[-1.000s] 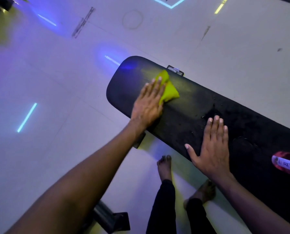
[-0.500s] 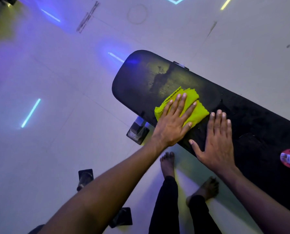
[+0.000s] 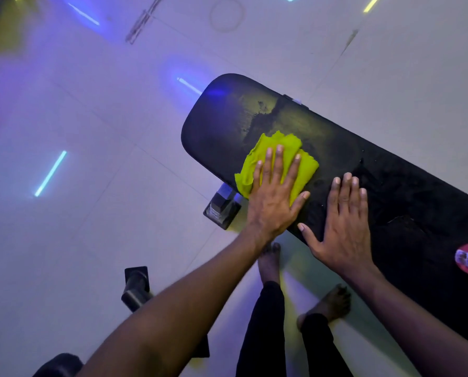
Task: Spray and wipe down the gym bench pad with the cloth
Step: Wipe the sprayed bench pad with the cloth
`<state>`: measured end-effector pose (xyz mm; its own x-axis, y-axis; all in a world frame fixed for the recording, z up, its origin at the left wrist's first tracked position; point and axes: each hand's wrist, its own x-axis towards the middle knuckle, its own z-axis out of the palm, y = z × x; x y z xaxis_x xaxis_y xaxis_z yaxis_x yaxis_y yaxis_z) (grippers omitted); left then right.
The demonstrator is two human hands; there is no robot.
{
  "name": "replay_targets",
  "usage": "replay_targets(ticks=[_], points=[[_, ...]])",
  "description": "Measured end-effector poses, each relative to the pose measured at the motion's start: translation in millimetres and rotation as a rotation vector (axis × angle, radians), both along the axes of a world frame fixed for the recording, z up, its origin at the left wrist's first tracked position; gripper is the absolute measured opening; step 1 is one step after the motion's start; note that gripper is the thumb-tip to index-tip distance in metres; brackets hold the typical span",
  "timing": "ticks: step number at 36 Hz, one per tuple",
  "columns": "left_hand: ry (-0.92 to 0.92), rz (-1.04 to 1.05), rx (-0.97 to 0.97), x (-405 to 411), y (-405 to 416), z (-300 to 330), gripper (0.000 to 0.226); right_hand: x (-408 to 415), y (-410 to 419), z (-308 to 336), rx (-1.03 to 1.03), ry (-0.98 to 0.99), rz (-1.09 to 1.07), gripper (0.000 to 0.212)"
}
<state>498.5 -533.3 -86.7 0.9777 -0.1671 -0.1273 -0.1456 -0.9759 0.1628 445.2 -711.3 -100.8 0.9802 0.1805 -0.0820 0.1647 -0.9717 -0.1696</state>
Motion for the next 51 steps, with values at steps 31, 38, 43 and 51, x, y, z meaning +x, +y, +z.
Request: replay_targets(ticks=[31, 38, 43, 51], points=[[-0.048, -0.074, 0.047, 120, 93, 10, 0.063, 60, 35, 0, -0.041, -0.005, 0.036, 0.108], [0.028, 0.083, -0.022, 47, 67, 8, 0.062, 58, 34, 6, -0.037, 0.027, 0.036, 0.107], [0.02, -0.097, -0.03, 53, 36, 11, 0.061, 43, 23, 4, -0.021, 0.03, 0.013, 0.107], [-0.016, 0.094, 0.002, 116, 9, 14, 0.059, 9, -23, 5, -0.033, 0.046, -0.074, 0.106]])
